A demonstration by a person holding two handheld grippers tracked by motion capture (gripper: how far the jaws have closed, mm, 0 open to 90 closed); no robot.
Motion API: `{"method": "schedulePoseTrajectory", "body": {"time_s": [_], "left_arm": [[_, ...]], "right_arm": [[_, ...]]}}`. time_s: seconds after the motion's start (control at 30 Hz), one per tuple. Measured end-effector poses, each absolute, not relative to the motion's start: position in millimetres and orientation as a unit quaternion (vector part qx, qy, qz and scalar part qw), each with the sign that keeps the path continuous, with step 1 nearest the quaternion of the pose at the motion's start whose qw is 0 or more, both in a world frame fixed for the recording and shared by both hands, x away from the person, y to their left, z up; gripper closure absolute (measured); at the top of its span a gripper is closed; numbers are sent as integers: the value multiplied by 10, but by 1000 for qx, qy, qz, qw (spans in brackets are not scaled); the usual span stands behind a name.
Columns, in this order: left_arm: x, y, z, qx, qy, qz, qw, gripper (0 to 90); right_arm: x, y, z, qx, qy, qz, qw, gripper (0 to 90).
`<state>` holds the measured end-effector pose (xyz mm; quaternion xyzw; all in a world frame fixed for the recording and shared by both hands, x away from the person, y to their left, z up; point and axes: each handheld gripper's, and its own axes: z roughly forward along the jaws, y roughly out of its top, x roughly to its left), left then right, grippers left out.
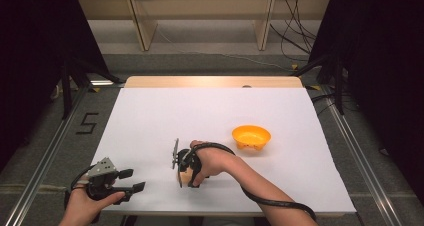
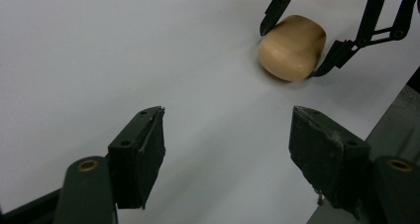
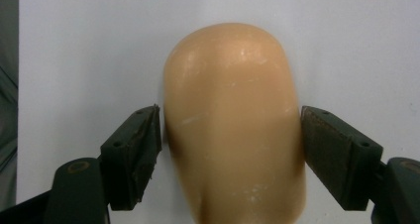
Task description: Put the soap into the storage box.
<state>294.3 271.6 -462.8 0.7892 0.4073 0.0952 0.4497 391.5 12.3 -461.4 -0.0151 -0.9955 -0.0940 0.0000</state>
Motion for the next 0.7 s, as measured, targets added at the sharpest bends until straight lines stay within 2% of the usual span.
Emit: {"method": "schedulePoseTrajectory", "body": {"time_s": [0.03, 0.07, 0.3, 0.53, 0.57, 0.7], "left_arm": [[2945, 2717, -4629, 789, 406, 96, 450, 297], [2946, 2717, -4629, 790, 406, 95, 450, 297], [2947, 2716, -4627, 792, 404, 95, 447, 298], [2947, 2716, -4627, 792, 404, 95, 447, 298], [2947, 2717, -4627, 792, 404, 95, 448, 297], [2946, 2714, -4627, 791, 404, 95, 450, 298]], "right_arm": [[3919, 124, -4632, -17, -995, -98, 4, 273], [3944, 121, -4637, 4, -996, -86, -13, 275], [3954, 115, -4629, 4, -997, -82, -4, 326], [3914, 145, -4635, -24, -996, -84, 15, 329], [3948, 141, -4624, 6, -998, -69, -3, 330], [3917, 139, -4614, -24, -998, -65, 2, 331]]}}
